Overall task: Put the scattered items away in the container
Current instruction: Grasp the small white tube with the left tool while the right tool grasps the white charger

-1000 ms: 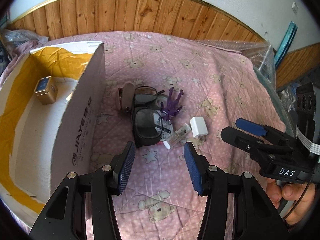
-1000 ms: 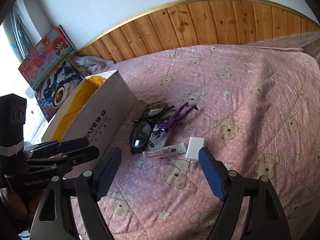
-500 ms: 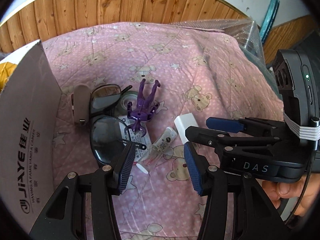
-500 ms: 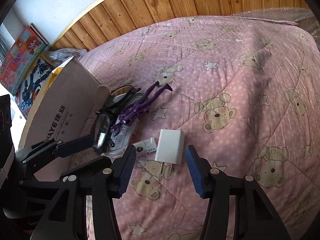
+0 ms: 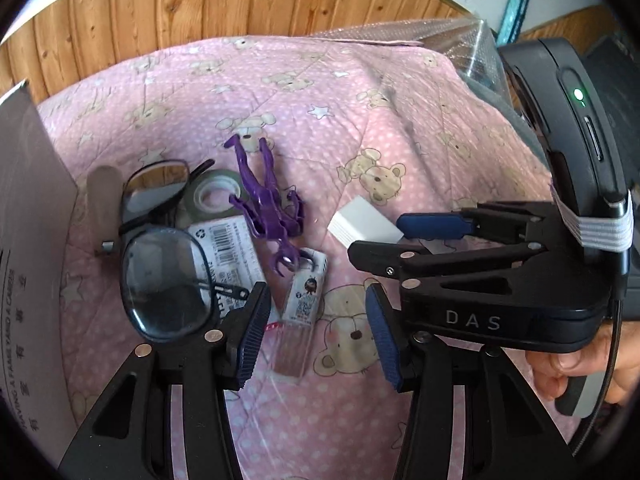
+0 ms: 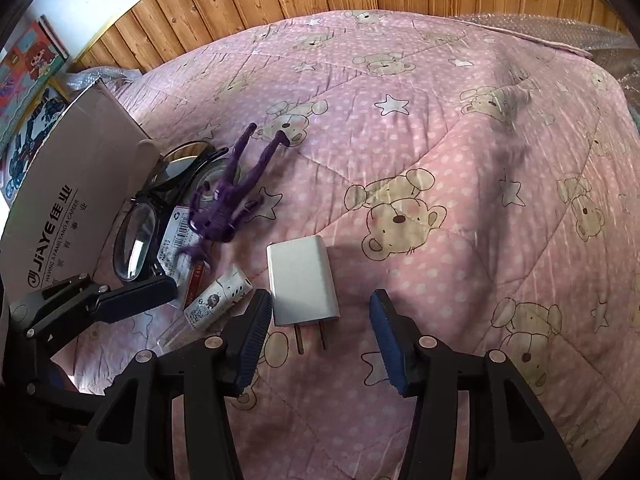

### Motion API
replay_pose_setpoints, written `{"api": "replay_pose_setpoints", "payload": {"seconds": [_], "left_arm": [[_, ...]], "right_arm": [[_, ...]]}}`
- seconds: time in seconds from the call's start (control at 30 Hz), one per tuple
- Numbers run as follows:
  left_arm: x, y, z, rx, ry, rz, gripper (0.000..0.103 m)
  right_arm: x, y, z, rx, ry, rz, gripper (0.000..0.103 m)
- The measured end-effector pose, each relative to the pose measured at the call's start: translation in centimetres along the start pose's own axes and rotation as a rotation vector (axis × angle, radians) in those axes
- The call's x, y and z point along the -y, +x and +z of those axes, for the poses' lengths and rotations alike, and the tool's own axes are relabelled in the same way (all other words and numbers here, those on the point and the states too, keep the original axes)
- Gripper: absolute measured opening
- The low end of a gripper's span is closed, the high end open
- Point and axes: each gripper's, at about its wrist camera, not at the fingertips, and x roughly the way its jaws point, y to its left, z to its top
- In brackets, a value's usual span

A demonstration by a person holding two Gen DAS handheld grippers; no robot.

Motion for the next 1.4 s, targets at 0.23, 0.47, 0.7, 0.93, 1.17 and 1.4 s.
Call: {"api": "replay_pose_setpoints", "payload": {"seconds": [0.23,0.47,0.7,0.93,1.17,1.4], "left_arm": [[1.1,-0.7,-1.8,-0.011,0.043,0.033,0.054],[0.1,1.4,-0.7,-0.013,-0.003,0.047,0.053],[-0.9,1.5,-0.7,-0.005,-0.029,0.090,0.019],[-1.4,-0.6,-1.8,0.004,-0.111,0.078,0.019],[-1.6,-4.3,-4.0,0.024,-0.170,0.078,0.019],[-2.4,-7.7,-6.3,0.042,-0.226,0.099,0.019]], "right_arm": [[0.1,0.0,0.2,-0.023,-0.042,-0.021,0.044],[-0.1,0.1,0.2,-0.018,-0.056,-0.031,0.046],[0.6,0.0,0.5,-0.018,-0.042,-0.029,0.034],[1.2,-0.6,0.3,-0.014,0.014,0.046,0.033],[0.7,-2.1,-0.4,-0.006,0.054,0.145,0.033],[-1.4,-3.9,-2.4,0.006,0.039,0.184,0.033]]}}
